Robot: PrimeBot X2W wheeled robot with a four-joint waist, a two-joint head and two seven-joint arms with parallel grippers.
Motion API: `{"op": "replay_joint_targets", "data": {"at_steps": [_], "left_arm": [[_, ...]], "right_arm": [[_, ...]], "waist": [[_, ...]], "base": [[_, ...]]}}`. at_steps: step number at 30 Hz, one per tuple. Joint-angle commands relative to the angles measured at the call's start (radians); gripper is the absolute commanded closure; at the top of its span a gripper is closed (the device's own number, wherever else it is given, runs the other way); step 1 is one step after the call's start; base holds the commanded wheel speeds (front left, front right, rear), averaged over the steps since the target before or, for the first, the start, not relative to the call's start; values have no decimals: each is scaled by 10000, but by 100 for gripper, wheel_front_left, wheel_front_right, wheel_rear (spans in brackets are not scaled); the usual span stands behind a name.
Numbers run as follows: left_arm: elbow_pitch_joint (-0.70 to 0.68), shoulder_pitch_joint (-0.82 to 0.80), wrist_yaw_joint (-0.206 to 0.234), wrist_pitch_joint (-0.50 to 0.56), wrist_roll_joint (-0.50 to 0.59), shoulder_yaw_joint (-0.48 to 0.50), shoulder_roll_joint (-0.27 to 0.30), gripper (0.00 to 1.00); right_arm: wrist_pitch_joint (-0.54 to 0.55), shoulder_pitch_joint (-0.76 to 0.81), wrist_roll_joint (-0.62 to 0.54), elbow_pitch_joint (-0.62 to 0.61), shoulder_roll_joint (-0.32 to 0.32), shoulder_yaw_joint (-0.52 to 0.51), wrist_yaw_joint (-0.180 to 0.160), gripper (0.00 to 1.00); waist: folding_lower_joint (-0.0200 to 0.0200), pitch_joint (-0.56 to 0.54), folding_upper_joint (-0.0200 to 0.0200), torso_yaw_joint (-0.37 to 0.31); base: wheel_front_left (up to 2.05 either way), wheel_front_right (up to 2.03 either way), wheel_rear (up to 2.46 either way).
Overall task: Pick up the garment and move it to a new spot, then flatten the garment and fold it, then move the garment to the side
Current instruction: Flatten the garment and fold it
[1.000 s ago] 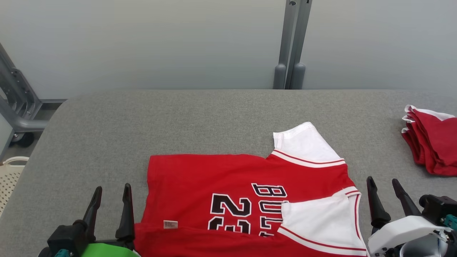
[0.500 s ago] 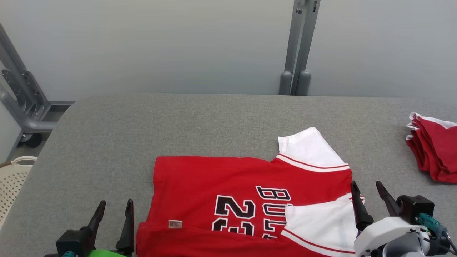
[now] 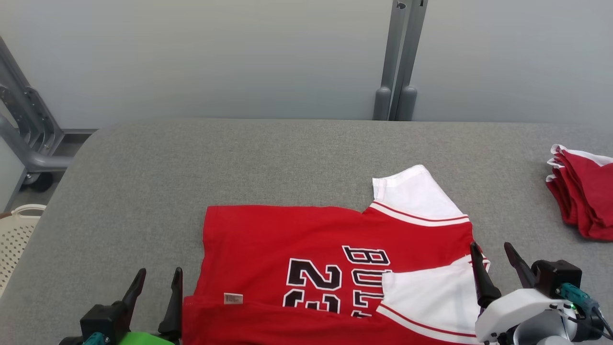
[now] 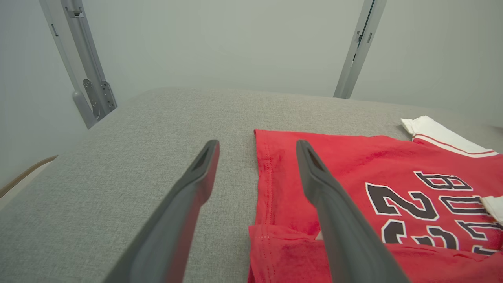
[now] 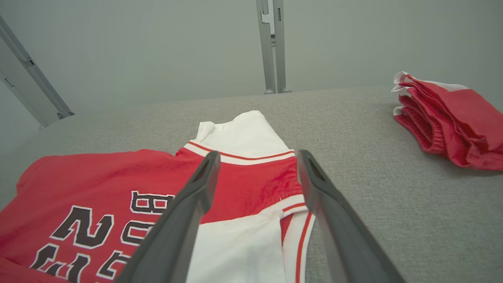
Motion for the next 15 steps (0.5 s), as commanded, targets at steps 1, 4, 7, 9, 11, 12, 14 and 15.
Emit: {"op": "replay_joint_targets", "data": {"at_steps": [1, 4, 7, 9, 11, 12, 14, 15], "left_arm": [[42, -246, -45, 29, -16, 17, 89, 0], [288, -630, -182, 402, 10, -120, 184, 0], [584, -1262, -378, 912, 28, -277, 276, 0], [764, -1801, -550, 1390, 27, -402, 361, 0], [1041, -2392, -739, 2042, -60, -551, 427, 0], [1141, -2780, -815, 2276, -54, -574, 481, 0], [1438, -3466, -909, 2768, -173, -591, 503, 0], [1603, -3846, -943, 3005, -144, -637, 510, 0]], "right_arm": [[84, -197, -73, -88, -50, -31, -2, 0], [435, -455, -172, -176, -198, 84, -2, 0], [1120, -955, -259, -251, -540, 429, -4, 0], [1753, -1397, -190, -282, -830, 741, -2, 0], [2391, -1941, -188, -324, -1199, 999, -5, 0], [2748, -2211, -193, -319, -1424, 1194, -4, 0], [3364, -2830, -65, -329, -1791, 1461, -4, 0], [3627, -3161, -4, -336, -2008, 1608, -4, 0]], "waist": [[0, 84, 0, -9], [0, 285, 0, -23], [0, 588, 0, -64], [0, 945, 0, -118], [0, 1365, 0, -151], [0, 1570, 0, -170], [0, 1985, 0, -203], [0, 2157, 0, -209]], "base": [[0, 0, 0], [0, 0, 0], [0, 0, 0], [0, 0, 0], [0, 0, 0], [0, 0, 0], [0, 0, 0], [0, 0, 0]]}}
